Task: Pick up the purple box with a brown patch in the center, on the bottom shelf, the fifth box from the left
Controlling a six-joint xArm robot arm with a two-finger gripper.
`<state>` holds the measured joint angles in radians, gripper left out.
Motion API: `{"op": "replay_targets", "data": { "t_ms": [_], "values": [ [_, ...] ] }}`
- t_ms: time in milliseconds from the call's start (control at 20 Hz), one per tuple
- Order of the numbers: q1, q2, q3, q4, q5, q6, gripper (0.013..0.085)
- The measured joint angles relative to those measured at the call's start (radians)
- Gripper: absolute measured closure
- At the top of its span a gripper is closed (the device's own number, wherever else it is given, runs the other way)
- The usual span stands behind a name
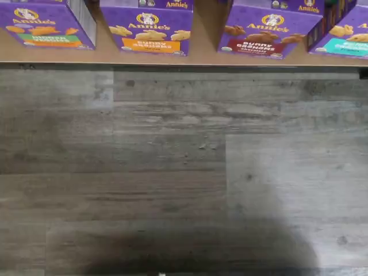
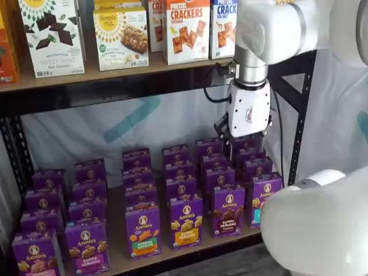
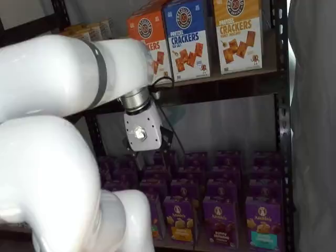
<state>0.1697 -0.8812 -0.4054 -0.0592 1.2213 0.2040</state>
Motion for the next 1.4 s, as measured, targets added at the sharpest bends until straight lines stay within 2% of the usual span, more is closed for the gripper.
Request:
{"op": "replay_targets", "data": {
  "t_ms": [250,400,700,850,950,1100,1200,1350,1400],
  "values": [
    [-0.022,0.085,0.05,0.028,-0.141,-0.028,0.013],
    [-0.037,0.158,0.083,0.049,-0.256,-0.052,0.013],
    [-0.066,0.299,0.114,0.075,-0.434,-0.099,0.013],
    [-0.08,0.4,0.114,0.1,-0.519,-0.134,0.013],
    [-0.086,0.465,0.117,0.137,-0.591,-0.173,0.013],
    [-0.087,0.582,0.111,0.128,-0.707,-0.172,0.013],
    [-0.086,0.667,0.094,0.139,-0.768,-0.184,0.013],
    [-0.08,0.786,0.067,0.21,-0.862,-0.249,0.013],
    [-0.082,0.829,0.052,0.204,-0.883,-0.246,0.013]
  ]
}}
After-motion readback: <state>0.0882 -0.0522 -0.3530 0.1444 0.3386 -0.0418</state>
